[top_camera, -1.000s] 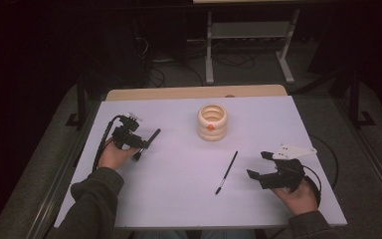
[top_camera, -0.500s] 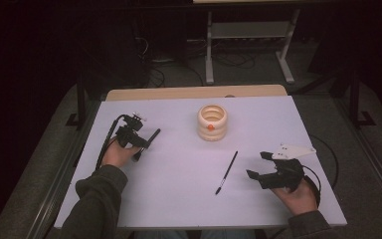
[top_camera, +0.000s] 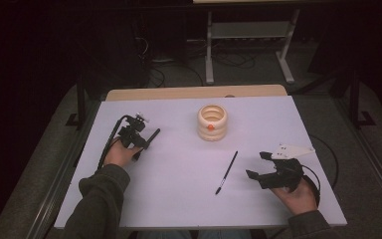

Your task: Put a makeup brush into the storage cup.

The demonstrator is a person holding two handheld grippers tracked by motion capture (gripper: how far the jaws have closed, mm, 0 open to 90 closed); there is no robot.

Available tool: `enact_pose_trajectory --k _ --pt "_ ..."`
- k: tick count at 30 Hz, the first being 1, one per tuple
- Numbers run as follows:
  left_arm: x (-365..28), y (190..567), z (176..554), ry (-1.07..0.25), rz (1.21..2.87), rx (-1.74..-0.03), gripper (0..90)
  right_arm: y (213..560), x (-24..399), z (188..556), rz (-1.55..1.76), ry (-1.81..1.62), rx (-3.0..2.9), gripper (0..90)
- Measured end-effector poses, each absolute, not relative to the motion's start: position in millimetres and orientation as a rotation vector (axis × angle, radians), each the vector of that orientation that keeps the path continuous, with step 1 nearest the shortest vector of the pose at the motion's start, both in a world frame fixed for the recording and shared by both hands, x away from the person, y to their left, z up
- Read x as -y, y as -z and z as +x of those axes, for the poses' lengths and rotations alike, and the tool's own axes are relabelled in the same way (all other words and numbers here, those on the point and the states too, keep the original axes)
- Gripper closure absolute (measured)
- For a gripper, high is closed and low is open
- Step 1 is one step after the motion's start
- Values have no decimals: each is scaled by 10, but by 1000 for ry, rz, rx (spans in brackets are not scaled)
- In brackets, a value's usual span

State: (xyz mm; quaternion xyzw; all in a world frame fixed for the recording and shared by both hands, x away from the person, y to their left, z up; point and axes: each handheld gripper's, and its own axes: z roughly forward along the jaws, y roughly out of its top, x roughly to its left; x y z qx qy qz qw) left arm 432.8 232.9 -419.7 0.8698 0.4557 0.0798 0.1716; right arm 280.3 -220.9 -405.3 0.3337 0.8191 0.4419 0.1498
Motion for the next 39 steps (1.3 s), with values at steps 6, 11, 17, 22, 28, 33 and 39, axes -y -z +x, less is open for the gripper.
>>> enact_pose_trajectory --k 6,11,17,22,28,33,39 --pt "-2307 4190 4333 -239 2495 -1280 783 4048 2202 2798 945 -1264 -2357 185" --pt "-2310 4181 4326 -230 2494 -1280 786 4048 2213 2803 943 -1274 -2355 187" --pt "-2385 4082 4316 -246 2449 -1270 787 4053 2198 2807 945 -1264 -2365 190" --pt "-2409 4005 4254 -239 2446 -1237 787 4047 2181 2799 943 -1260 -2371 192" --pt "-2374 3840 4120 -236 2457 -1141 786 4002 2117 2769 912 -1263 -2386 193" --pt "-2345 3693 3998 -235 2461 -1067 786 3952 2059 2773 886 -1258 -2404 192" --pt "-2277 3531 3840 -241 2488 -974 786 3814 1993 2777 843 -1283 -2420 197"
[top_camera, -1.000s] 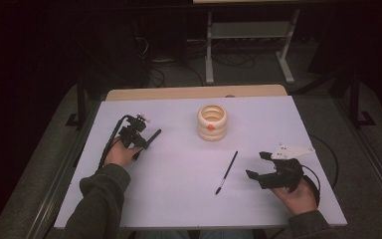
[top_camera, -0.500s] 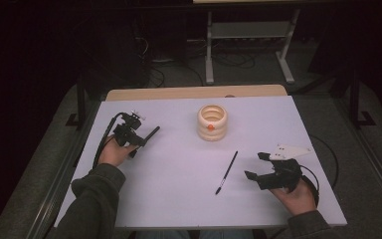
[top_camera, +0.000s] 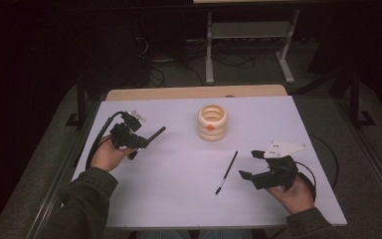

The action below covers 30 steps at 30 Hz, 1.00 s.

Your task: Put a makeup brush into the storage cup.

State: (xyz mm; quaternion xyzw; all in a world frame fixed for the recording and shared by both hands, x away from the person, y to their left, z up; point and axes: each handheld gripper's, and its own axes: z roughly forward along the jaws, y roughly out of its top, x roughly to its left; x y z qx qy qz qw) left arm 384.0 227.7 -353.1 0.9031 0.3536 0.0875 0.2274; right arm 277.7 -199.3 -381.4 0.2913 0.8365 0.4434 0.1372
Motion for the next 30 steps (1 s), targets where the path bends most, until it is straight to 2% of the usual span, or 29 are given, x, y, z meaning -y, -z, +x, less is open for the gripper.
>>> enact_pose_trajectory --k 14,30 --pt "-2043 3261 3515 -238 2531 -758 786 3445 1728 2860 711 -1244 -2517 201" --pt "-1829 3152 3293 -213 2535 -612 786 3240 1542 3016 605 -1217 -2621 220"
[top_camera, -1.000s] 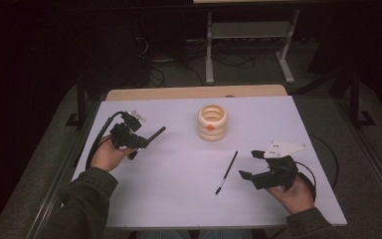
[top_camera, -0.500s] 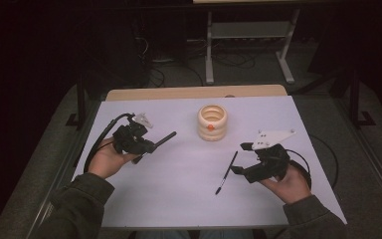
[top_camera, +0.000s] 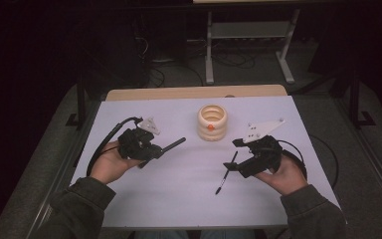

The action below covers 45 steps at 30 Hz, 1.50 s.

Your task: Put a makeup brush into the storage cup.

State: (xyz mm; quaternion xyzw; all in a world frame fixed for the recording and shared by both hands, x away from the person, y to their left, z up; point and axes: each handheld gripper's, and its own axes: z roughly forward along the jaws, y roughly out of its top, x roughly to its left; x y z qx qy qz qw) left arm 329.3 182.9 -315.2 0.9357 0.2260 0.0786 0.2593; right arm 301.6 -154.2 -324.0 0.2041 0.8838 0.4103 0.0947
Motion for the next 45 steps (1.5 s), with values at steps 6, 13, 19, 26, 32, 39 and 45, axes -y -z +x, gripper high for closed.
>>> enact_pose_trajectory --k 6,13,19,26,32,39,45 --pt "-1681 3105 3224 -182 2548 -538 786 3107 1473 3086 558 -1206 -2666 222" --pt "-1483 3068 3126 -136 2571 -416 786 3030 1305 3116 442 -1159 -2727 254" --pt "-1337 3074 3041 -104 2578 -337 786 3080 1159 3116 353 -1117 -2767 277" --pt "-1184 3128 2966 -74 2597 -243 786 3132 1065 3079 239 -1088 -2828 372" --pt "-1085 3161 2883 -74 2616 -128 786 3177 1052 3067 163 -1091 -2893 493" --pt "-989 3192 2804 -53 2626 -58 786 3291 1010 3000 101 -1075 -2965 575" --pt "-947 3215 2804 -36 2630 -27 786 3377 1005 2974 73 -1063 -3003 652"
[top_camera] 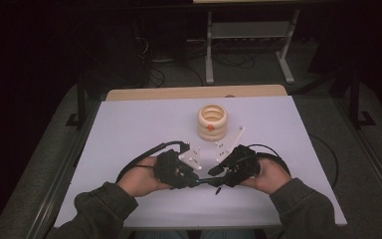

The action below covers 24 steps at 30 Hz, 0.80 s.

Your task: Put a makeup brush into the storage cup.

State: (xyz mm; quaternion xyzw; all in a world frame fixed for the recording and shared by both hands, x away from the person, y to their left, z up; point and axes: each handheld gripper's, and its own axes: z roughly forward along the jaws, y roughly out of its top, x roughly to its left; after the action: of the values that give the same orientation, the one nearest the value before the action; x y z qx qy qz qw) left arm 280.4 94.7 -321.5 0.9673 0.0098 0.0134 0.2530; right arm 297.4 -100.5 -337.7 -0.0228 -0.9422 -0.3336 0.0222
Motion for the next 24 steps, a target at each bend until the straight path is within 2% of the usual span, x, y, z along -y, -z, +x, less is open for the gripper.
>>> enact_pose_trajectory --k 7,14,16,19,24 --pt "-910 3230 2783 -35 2637 2 786 3439 1026 2944 -50 1019 2890 766" --pt "-915 3259 2789 -22 2614 9 767 3451 1039 2916 -31 1003 2901 782" --pt "-936 3266 2801 -17 2612 -24 705 3444 1052 2901 -28 1005 2933 782" --pt "-985 3279 2814 -30 2616 -46 665 3438 1118 2899 -48 1028 2932 782" --pt "-1011 3282 2821 -15 2618 -49 673 3412 1160 2874 -45 1059 2940 781"
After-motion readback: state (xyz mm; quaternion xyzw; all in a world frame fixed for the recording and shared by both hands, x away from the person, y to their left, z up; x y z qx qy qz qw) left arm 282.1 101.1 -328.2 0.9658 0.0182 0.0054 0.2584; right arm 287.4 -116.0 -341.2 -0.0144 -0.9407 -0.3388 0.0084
